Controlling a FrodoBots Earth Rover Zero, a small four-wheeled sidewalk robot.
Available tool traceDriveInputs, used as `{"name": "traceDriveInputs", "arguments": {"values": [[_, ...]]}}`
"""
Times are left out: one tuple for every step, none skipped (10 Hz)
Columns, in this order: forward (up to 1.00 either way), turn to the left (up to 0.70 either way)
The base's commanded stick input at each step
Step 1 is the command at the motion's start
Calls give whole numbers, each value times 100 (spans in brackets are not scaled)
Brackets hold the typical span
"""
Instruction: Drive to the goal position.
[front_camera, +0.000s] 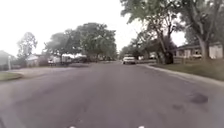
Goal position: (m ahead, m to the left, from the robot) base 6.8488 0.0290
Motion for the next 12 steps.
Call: {"name": "traceDriveInputs", "arguments": {"values": [[100,0],[100,0],[100,0],[100,-2],[100,-5],[100,-8],[100,-11],[100,-14],[100,-15],[100,-11],[100,-8],[100,-5]]}}
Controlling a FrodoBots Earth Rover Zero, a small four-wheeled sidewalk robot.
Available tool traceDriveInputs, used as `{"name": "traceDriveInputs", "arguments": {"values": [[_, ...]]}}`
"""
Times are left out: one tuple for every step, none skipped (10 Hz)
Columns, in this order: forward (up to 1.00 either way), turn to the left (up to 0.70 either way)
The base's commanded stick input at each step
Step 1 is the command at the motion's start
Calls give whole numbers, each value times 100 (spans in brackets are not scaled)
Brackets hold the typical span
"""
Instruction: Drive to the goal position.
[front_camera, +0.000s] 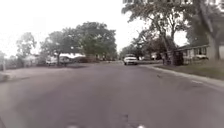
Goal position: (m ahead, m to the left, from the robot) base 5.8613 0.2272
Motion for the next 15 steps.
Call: {"name": "traceDriveInputs", "arguments": {"values": [[100,-2],[100,0],[100,0],[100,0],[100,0],[100,0],[100,0],[100,0],[100,0],[100,0],[100,0],[100,0],[100,0],[100,0],[100,0]]}}
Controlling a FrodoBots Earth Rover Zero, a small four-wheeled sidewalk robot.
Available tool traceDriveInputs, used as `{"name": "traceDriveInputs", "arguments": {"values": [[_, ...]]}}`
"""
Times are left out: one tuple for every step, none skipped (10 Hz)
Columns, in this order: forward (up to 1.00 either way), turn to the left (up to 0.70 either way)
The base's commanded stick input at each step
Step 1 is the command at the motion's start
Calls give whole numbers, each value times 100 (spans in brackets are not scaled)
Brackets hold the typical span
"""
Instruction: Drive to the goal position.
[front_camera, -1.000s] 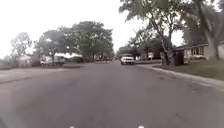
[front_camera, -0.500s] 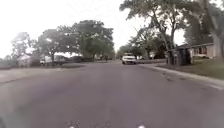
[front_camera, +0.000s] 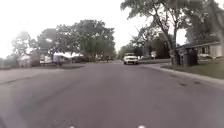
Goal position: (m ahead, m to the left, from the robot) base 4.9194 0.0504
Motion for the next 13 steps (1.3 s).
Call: {"name": "traceDriveInputs", "arguments": {"values": [[100,0],[100,0],[100,0],[100,0],[100,0],[100,0],[100,0],[100,0],[100,0],[100,0],[100,0],[100,0],[100,0]]}}
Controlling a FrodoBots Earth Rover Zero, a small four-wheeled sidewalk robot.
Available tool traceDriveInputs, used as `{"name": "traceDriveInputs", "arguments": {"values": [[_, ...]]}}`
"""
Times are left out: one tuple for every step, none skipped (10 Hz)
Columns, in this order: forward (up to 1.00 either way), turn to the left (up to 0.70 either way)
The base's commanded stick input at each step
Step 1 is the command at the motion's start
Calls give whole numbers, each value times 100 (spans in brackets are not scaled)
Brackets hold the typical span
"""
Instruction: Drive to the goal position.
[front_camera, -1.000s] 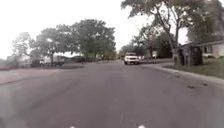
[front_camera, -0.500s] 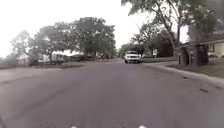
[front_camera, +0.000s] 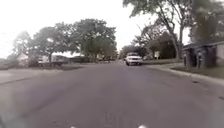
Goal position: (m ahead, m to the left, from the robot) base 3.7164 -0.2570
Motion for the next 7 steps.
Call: {"name": "traceDriveInputs", "arguments": {"values": [[100,0],[100,0],[100,0],[100,0],[100,0],[100,0],[100,0]]}}
